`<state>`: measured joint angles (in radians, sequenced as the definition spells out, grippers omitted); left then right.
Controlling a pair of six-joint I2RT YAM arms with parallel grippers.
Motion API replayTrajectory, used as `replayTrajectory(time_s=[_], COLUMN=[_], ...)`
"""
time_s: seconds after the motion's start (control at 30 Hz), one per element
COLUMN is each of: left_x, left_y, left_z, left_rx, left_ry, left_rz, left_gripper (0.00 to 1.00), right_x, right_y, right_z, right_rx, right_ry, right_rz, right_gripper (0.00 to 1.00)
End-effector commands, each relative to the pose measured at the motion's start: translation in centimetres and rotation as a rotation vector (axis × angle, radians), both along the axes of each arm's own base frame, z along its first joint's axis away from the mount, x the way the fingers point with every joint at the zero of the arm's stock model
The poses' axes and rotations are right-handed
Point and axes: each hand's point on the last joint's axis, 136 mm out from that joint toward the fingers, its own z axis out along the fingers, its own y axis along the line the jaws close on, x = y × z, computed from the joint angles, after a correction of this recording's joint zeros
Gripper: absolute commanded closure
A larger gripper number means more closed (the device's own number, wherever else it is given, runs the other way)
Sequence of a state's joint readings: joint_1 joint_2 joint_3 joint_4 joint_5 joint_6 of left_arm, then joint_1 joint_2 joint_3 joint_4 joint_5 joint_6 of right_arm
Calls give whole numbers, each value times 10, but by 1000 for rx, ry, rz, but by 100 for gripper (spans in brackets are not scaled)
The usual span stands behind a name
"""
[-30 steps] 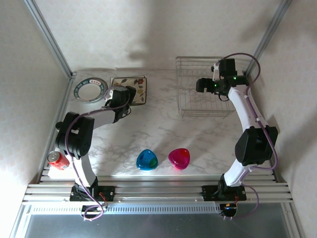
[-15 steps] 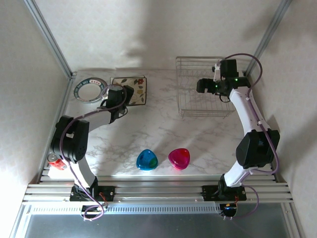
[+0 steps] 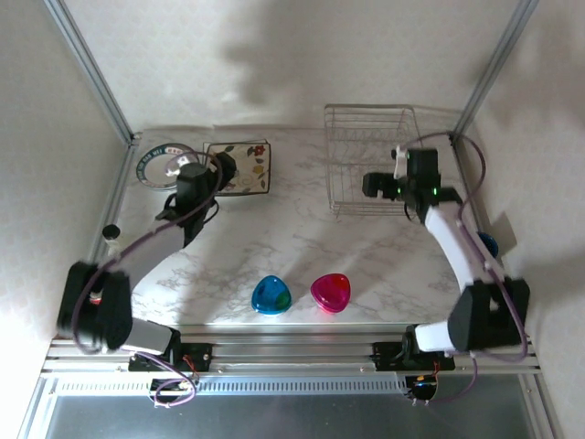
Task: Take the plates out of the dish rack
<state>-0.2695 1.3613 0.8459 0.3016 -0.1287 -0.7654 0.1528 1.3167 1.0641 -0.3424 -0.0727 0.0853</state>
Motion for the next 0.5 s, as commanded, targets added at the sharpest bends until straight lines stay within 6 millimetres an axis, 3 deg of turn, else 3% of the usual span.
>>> replayTrajectory(time_s=[0.0,0.1,0.2,0.3,0.47], left_x=[-41,-81,-103,-111,-109], left_y=[52,85,100,117,137], left_z=[48,45,20,-11,-51], left_rx=[373,547,701,719,701], left_ry=[-183,-235,-235,-198,-135], left_rz=[205,334,360,370,377], left_gripper=[0,0,0,0,0], right_x=[-7,-34,-51,-57,-48], right_y=[-9,-10,-16,-23,-28], right_z=[46,33,-7,-48,-86], right_rx=[-31,-62,-113,-146,-163], right_ry=[-380,-513,-495,-404,-390], right_rz=[-45,-29,-31,-52,-75], right_gripper=[1,1,1,1,1])
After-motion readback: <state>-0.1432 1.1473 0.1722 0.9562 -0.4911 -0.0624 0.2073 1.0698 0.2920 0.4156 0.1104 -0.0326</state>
